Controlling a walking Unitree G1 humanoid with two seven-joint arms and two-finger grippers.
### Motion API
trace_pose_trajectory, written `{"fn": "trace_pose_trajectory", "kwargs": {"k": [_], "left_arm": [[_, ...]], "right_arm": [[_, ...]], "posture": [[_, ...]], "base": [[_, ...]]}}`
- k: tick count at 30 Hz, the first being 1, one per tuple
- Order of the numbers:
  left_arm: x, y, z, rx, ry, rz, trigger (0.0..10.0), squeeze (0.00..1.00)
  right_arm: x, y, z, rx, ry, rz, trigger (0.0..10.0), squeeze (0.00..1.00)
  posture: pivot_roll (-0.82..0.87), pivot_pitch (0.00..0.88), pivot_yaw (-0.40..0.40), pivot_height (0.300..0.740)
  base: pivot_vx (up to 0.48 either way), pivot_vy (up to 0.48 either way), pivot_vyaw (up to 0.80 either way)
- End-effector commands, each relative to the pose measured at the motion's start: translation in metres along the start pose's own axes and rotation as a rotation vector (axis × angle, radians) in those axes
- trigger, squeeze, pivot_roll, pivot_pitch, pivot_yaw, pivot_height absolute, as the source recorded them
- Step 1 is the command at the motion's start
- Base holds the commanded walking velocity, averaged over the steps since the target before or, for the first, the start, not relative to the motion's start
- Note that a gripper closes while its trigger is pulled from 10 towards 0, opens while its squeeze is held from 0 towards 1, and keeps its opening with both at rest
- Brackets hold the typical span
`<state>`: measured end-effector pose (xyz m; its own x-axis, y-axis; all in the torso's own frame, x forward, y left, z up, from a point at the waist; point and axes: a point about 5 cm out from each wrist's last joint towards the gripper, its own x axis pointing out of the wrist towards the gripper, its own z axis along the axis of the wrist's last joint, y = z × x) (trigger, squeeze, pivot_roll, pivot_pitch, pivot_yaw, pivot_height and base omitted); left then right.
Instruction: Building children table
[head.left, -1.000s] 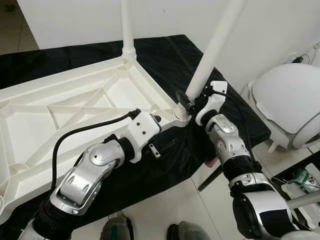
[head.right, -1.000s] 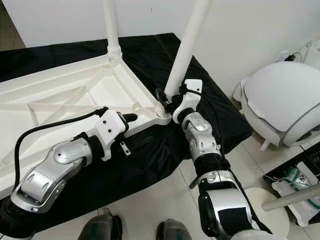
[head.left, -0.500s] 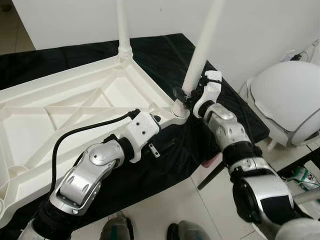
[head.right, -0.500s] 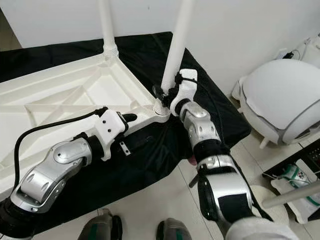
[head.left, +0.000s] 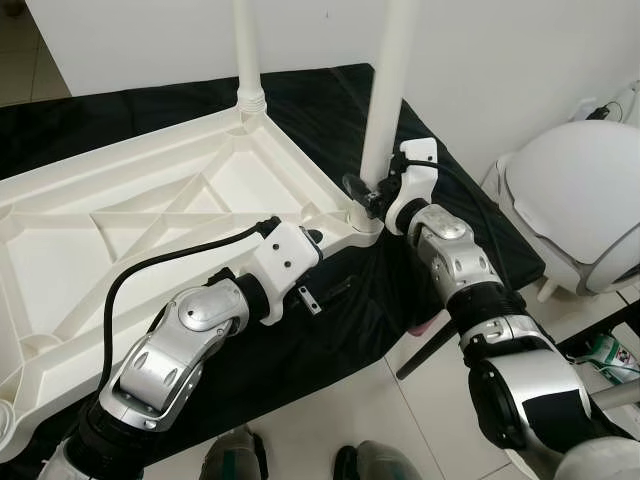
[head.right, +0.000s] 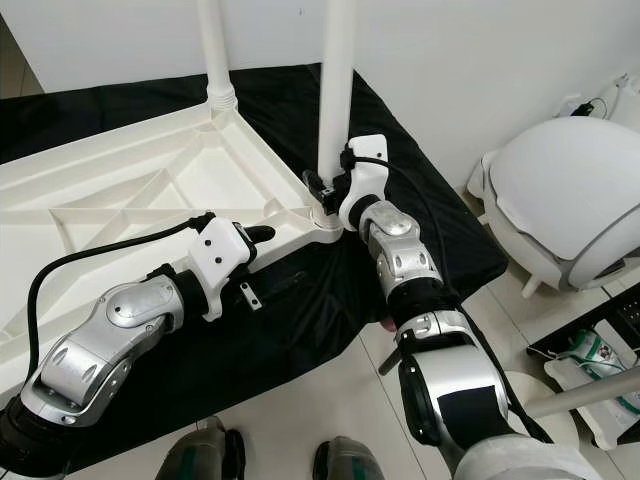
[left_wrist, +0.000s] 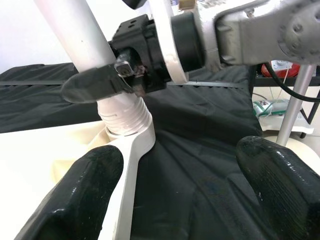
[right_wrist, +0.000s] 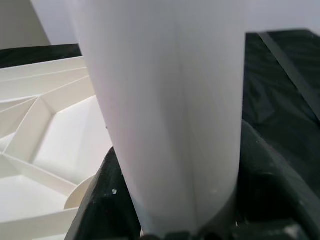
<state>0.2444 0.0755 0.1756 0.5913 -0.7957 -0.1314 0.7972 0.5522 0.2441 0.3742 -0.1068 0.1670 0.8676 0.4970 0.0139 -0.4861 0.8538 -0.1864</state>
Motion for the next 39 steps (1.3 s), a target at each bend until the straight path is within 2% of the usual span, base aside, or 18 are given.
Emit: {"fn": "trace_pose_trajectory", "kwargs": {"k": [1, 7, 14, 16, 18, 19, 20, 26, 28, 30, 39], "left_arm": [[-0.002, -0.002, 0.001, -0.009, -0.001, -0.016, 10.0, 0.0], [-0.003, -0.002, 0.001, -0.01, -0.002, -0.017, 10.0, 0.0], [-0.003, -0.001, 0.002, -0.009, -0.001, -0.02, 10.0, 0.0], [-0.004, -0.001, 0.002, -0.008, -0.001, -0.021, 10.0, 0.0], [-0.004, -0.001, 0.002, -0.005, -0.001, -0.025, 10.0, 0.0], [-0.004, -0.001, 0.002, -0.005, -0.001, -0.025, 10.0, 0.0], [-0.004, -0.001, 0.002, -0.004, -0.001, -0.027, 10.0, 0.0], [-0.004, -0.002, 0.003, -0.003, 0.0, -0.03, 10.0, 0.0], [-0.005, -0.002, 0.003, -0.004, 0.003, -0.034, 10.0, 0.0], [-0.006, -0.003, 0.003, -0.003, 0.004, -0.036, 10.0, 0.0], [-0.006, -0.003, 0.003, -0.006, 0.005, -0.038, 10.0, 0.0]], "right_arm": [[-0.008, 0.011, -0.018, -0.048, 0.045, 0.047, 10.0, 0.0], [-0.012, 0.018, -0.02, -0.08, 0.025, 0.077, 10.0, 0.0], [-0.019, 0.014, -0.032, -0.036, 0.038, 0.024, 10.0, 0.0], [-0.021, 0.012, -0.036, -0.007, 0.045, 0.003, 10.0, 0.0], [-0.023, 0.007, -0.045, 0.087, 0.063, -0.049, 10.0, 0.0], [-0.023, 0.007, -0.045, 0.087, 0.063, -0.049, 10.0, 0.0], [-0.024, 0.005, -0.048, 0.141, 0.07, -0.076, 10.0, 0.0], [-0.025, 0.001, -0.053, 0.211, 0.092, -0.132, 10.0, 0.0], [-0.025, -0.005, -0.058, 0.299, 0.127, -0.193, 10.0, 0.0], [-0.025, -0.007, -0.059, 0.331, 0.139, -0.21, 10.0, 0.0], [-0.02, -0.009, -0.059, 0.362, 0.17, -0.237, 10.0, 0.0]], "posture": [[0.02, 0.031, -0.029, 0.74], [0.02, 0.034, -0.026, 0.74], [0.02, 0.031, -0.021, 0.74], [0.02, 0.03, -0.02, 0.74], [0.02, 0.028, -0.018, 0.74], [0.02, 0.028, -0.018, 0.74], [0.02, 0.03, -0.018, 0.74], [0.02, 0.03, -0.016, 0.74], [0.03, 0.03, -0.012, 0.74], [0.03, 0.029, -0.012, 0.74], [0.02, 0.036, -0.006, 0.74]], "base": [[0.0, 0.0, 0.0], [0.0, 0.0, 0.0], [0.0, 0.0, 0.0], [0.0, 0.0, 0.0], [0.0, 0.0, 0.0], [0.0, 0.0, 0.0], [0.0, 0.0, 0.0], [0.0, 0.0, 0.0], [0.0, 0.0, 0.0], [0.0, 0.0, 0.0], [0.0, 0.0, 0.0]]}}
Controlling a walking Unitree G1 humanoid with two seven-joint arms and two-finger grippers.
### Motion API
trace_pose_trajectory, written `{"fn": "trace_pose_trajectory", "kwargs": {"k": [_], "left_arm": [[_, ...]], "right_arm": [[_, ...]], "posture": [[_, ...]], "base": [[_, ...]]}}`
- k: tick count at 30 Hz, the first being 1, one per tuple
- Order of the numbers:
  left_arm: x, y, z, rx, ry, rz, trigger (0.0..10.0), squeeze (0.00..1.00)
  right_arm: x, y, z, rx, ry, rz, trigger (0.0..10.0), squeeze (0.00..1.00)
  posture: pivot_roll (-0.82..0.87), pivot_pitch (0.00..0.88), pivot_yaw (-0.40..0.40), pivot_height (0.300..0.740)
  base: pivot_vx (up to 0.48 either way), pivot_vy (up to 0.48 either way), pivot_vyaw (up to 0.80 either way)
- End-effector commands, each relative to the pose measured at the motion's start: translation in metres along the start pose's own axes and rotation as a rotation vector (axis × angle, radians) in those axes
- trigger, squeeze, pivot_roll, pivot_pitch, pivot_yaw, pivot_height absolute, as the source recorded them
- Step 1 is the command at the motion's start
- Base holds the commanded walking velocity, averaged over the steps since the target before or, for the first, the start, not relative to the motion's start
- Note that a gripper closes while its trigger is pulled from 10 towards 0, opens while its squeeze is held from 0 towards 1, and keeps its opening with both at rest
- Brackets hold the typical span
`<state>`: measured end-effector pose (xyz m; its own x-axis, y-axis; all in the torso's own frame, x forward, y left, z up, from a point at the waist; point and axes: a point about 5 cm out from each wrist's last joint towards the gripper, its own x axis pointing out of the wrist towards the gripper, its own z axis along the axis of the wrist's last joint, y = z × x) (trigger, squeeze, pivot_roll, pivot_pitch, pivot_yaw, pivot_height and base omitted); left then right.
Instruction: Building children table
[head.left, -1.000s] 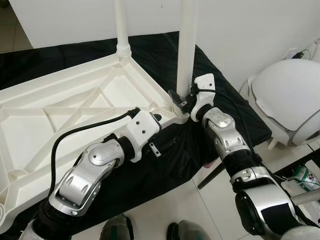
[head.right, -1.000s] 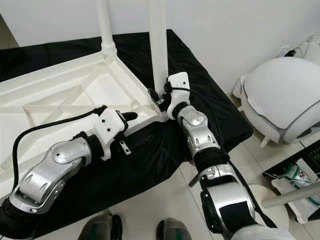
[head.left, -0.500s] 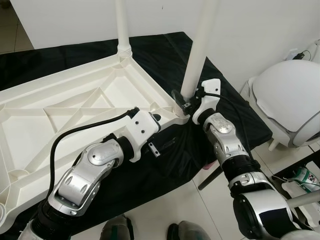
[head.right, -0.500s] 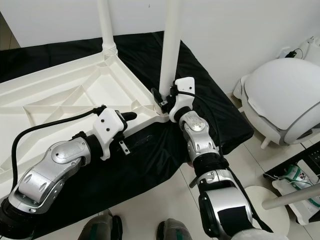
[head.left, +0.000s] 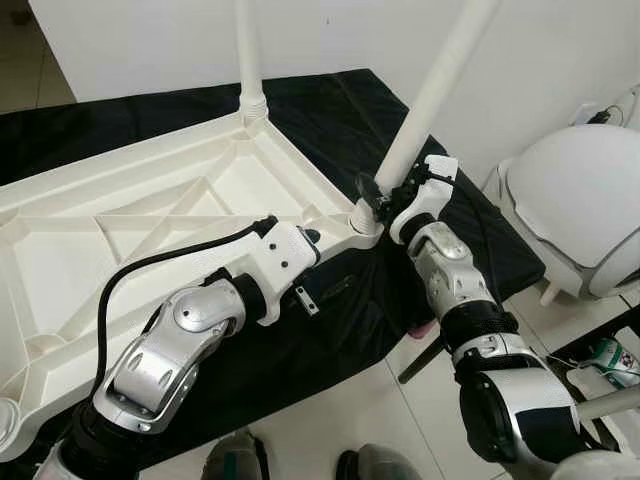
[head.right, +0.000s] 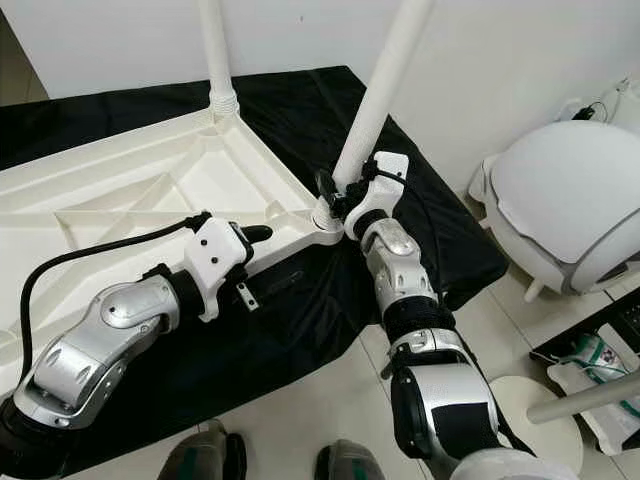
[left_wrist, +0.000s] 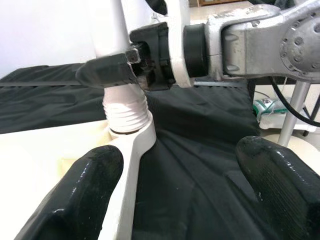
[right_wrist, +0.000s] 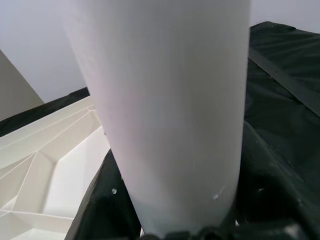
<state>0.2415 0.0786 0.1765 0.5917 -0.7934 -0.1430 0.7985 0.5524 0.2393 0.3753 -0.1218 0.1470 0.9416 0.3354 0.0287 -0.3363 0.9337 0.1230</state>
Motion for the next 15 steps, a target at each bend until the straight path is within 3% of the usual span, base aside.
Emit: {"fn": "trace_pose_trajectory", "kwargs": {"k": [1, 15], "left_arm": [[-0.002, -0.003, 0.003, -0.001, -0.006, -0.037, 10.0, 0.0], [-0.001, -0.004, 0.003, -0.004, -0.007, -0.033, 10.0, 0.0]], "right_arm": [[-0.012, -0.013, -0.035, 0.041, 0.171, -0.085, 10.0, 0.0], [0.012, -0.006, -0.003, -0.023, 0.195, -0.027, 10.0, 0.0]], "posture": [[0.02, 0.036, -0.006, 0.74], [0.03, 0.039, -0.018, 0.74]], "base": [[0.0, 0.0, 0.0], [0.0, 0.0, 0.0]]}}
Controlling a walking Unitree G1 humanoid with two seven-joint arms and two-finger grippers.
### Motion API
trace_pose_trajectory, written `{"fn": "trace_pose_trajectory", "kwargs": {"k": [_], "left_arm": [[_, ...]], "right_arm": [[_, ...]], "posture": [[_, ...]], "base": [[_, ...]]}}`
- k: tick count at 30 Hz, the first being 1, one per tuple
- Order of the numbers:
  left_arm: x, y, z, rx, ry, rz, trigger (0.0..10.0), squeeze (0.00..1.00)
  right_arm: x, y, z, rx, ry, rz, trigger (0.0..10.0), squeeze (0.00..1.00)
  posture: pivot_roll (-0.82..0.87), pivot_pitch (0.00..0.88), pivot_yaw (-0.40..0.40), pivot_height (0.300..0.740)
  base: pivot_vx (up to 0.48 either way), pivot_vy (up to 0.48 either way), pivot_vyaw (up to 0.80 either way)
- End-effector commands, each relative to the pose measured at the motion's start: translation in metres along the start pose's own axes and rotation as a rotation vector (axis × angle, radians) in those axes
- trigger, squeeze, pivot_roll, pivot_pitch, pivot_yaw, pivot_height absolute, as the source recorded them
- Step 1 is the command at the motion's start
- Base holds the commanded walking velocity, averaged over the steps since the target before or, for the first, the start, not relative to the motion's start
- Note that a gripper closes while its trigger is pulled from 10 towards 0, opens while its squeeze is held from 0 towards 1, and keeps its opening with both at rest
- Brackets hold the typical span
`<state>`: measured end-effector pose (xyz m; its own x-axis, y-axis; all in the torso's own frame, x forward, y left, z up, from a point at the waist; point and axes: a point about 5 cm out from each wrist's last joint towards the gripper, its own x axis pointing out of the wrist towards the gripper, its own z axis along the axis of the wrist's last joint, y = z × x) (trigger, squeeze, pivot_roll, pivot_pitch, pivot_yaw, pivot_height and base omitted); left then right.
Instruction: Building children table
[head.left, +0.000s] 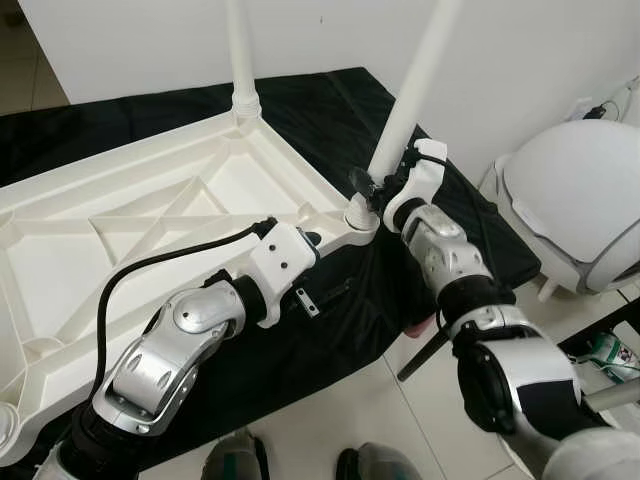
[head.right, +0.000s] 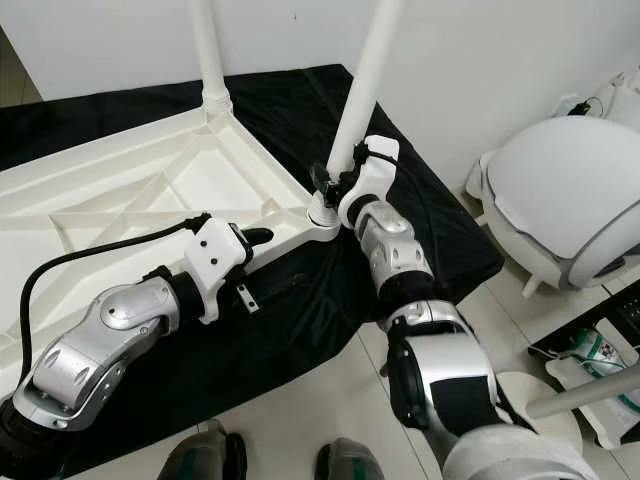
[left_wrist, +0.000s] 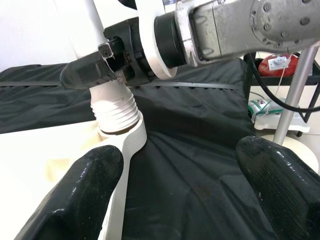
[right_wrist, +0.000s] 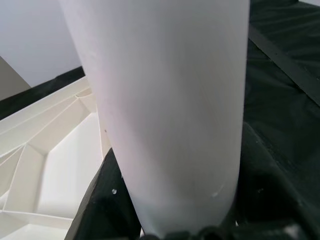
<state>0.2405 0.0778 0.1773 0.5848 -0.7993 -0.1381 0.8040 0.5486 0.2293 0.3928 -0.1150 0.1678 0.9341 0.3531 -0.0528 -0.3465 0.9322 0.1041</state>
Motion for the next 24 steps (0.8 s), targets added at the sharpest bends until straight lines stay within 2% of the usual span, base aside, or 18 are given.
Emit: {"fn": "trace_pose_trajectory", "kwargs": {"k": [1, 3, 4, 5, 6, 8, 12, 15, 24], "left_arm": [[-0.001, -0.003, 0.002, 0.004, -0.001, -0.023, 10.0, 0.0], [-0.001, -0.003, 0.002, 0.004, -0.002, -0.021, 10.0, 0.0], [-0.001, -0.003, 0.002, 0.003, -0.003, -0.02, 10.0, 0.0], [-0.001, -0.003, 0.002, 0.003, -0.003, -0.02, 10.0, 0.0], [-0.001, -0.003, 0.002, 0.002, -0.004, -0.019, 10.0, 0.0], [0.0, -0.003, 0.003, 0.002, -0.005, -0.018, 10.0, 0.0], [-0.001, -0.002, 0.003, 0.003, -0.006, -0.01, 10.0, 0.0], [-0.001, 0.002, 0.004, -0.005, -0.018, 0.006, 10.0, 0.0], [0.0, 0.006, 0.005, 0.001, -0.024, 0.012, 10.0, 0.0]], "right_arm": [[-0.005, -0.008, -0.02, -0.015, 0.104, -0.028, 10.0, 0.0], [-0.004, -0.008, -0.018, -0.028, 0.1, -0.023, 10.0, 0.0], [-0.004, -0.007, -0.015, -0.075, 0.087, -0.019, 10.0, 0.0], [-0.004, -0.007, -0.015, -0.075, 0.087, -0.019, 10.0, 0.0], [-0.004, -0.005, -0.013, -0.123, 0.067, -0.006, 10.0, 0.0], [-0.004, -0.002, -0.013, -0.156, 0.046, 0.008, 10.0, 0.0], [-0.006, 0.001, -0.018, -0.175, 0.047, 0.037, 10.0, 0.0], [-0.014, 0.004, -0.033, -0.175, 0.07, 0.049, 10.0, 0.0], [-0.018, 0.004, -0.04, -0.17, 0.092, 0.052, 10.0, 0.0]], "posture": [[0.03, 0.038, -0.021, 0.74], [0.03, 0.039, -0.022, 0.74], [0.03, 0.038, -0.024, 0.74], [0.03, 0.038, -0.024, 0.74], [0.03, 0.038, -0.024, 0.74], [0.03, 0.038, -0.028, 0.74], [0.03, 0.038, -0.032, 0.74], [0.03, 0.037, -0.032, 0.74], [0.01, 0.029, -0.029, 0.74]], "base": [[0.0, 0.0, 0.0], [0.0, 0.0, 0.0], [0.0, 0.0, 0.0], [0.0, 0.0, 0.0], [0.0, 0.0, 0.0], [0.0, 0.0, 0.0], [0.0, 0.0, 0.0], [0.0, 0.0, 0.0], [0.0, 0.0, 0.0]]}}
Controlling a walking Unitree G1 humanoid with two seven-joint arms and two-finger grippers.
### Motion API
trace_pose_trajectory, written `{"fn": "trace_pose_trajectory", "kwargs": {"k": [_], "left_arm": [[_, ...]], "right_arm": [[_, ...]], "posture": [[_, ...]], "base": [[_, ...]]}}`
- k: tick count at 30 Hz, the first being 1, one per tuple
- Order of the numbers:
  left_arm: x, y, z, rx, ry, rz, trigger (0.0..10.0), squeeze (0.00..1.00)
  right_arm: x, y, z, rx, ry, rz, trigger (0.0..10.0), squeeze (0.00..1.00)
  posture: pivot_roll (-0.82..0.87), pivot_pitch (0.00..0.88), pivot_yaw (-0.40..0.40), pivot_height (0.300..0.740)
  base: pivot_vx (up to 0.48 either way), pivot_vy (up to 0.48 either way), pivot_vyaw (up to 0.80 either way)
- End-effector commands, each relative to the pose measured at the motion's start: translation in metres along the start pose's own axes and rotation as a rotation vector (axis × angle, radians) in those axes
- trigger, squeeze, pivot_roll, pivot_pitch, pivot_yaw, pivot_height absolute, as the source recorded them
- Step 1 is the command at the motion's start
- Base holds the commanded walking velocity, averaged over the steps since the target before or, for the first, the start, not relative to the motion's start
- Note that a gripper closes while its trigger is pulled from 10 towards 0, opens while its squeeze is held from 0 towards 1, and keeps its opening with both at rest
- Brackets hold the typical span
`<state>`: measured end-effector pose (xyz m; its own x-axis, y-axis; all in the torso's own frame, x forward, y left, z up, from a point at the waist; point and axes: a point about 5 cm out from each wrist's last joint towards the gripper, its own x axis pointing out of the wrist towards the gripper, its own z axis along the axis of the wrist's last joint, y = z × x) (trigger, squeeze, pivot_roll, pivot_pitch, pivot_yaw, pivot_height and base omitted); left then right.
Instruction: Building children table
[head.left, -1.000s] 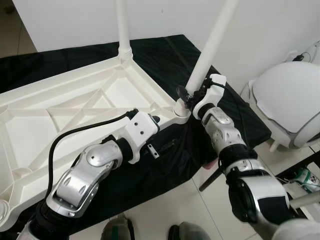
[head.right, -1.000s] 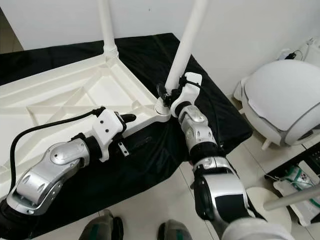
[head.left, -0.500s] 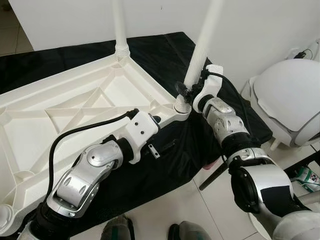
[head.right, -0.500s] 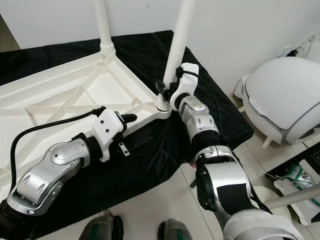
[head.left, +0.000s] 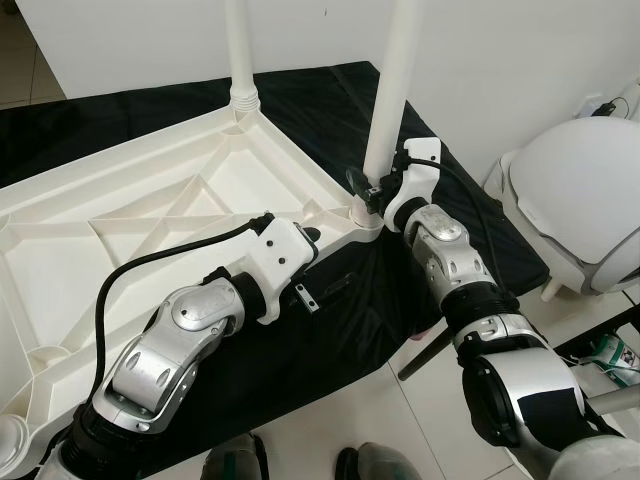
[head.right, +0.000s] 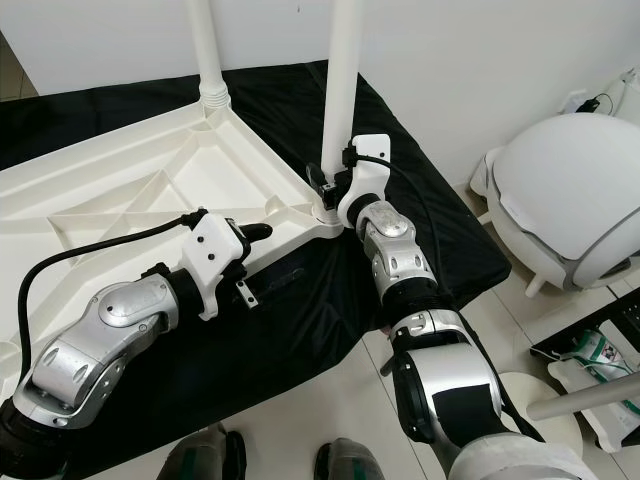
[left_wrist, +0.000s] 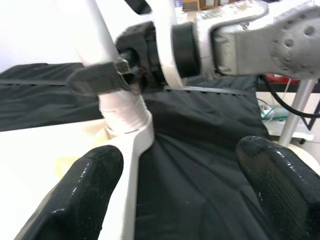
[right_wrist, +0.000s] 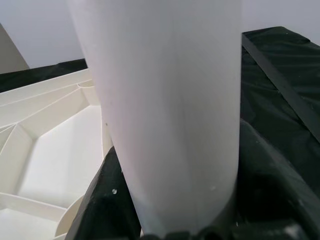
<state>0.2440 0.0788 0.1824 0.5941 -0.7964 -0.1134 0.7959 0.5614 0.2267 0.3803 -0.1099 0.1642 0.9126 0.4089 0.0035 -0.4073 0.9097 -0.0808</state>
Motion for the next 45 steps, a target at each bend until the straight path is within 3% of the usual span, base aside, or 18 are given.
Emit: {"fn": "trace_pose_trajectory", "kwargs": {"k": [1, 7, 11, 20, 27, 29, 34, 38, 45], "left_arm": [[0.0, 0.001, 0.001, 0.006, -0.002, -0.003, 10.0, 0.0], [0.004, 0.008, 0.003, 0.031, -0.011, -0.005, 10.0, 0.0], [0.008, 0.009, 0.005, 0.038, -0.021, -0.009, 10.0, 0.0], [0.01, 0.009, 0.006, 0.04, -0.026, -0.017, 10.0, 0.0], [0.01, 0.009, 0.007, 0.041, -0.029, -0.022, 10.0, 0.0], [0.011, 0.009, 0.007, 0.039, -0.033, -0.025, 10.0, 0.0], [0.011, 0.011, 0.008, 0.04, -0.035, -0.019, 10.0, 0.0], [0.011, 0.017, 0.011, 0.046, -0.042, -0.01, 10.0, 0.0], [0.014, 0.022, 0.014, 0.064, -0.05, -0.017, 10.0, 0.0]], "right_arm": [[-0.01, 0.002, -0.034, 0.021, 0.147, 0.004, 10.0, 0.0], [-0.014, 0.01, -0.035, 0.04, 0.149, 0.052, 10.0, 0.0], [-0.017, 0.028, -0.037, 0.059, 0.139, 0.123, 10.0, 0.0], [-0.022, 0.05, -0.035, 0.09, 0.111, 0.199, 10.0, 0.0], [-0.023, 0.056, -0.036, 0.089, 0.102, 0.219, 10.0, 0.0], [-0.024, 0.067, -0.037, 0.092, 0.085, 0.251, 10.0, 0.0], [-0.025, 0.062, -0.031, 0.096, 0.052, 0.237, 10.0, 0.0], [-0.026, 0.037, 0.006, 0.108, -0.063, 0.222, 10.0, 0.0], [-0.031, 0.026, 0.044, 0.082, -0.161, 0.274, 10.0, 0.0]], "posture": [[0.01, 0.029, -0.029, 0.74], [0.0, 0.021, -0.031, 0.74], [-0.01, 0.013, -0.031, 0.74], [-0.01, 0.007, -0.026, 0.74], [-0.02, 0.008, -0.025, 0.74], [-0.01, 0.011, -0.027, 0.74], [-0.01, 0.015, -0.027, 0.74], [-0.01, 0.018, -0.023, 0.74], [-0.02, 0.017, -0.021, 0.74]], "base": [[0.0, 0.0, 0.0], [0.0, 0.0, 0.0], [0.0, 0.0, 0.0], [0.0, 0.0, 0.0], [0.0, 0.0, 0.0], [0.0, 0.0, 0.0], [0.0, 0.0, 0.0], [0.0, 0.0, 0.0], [0.0, 0.0, 0.0]]}}
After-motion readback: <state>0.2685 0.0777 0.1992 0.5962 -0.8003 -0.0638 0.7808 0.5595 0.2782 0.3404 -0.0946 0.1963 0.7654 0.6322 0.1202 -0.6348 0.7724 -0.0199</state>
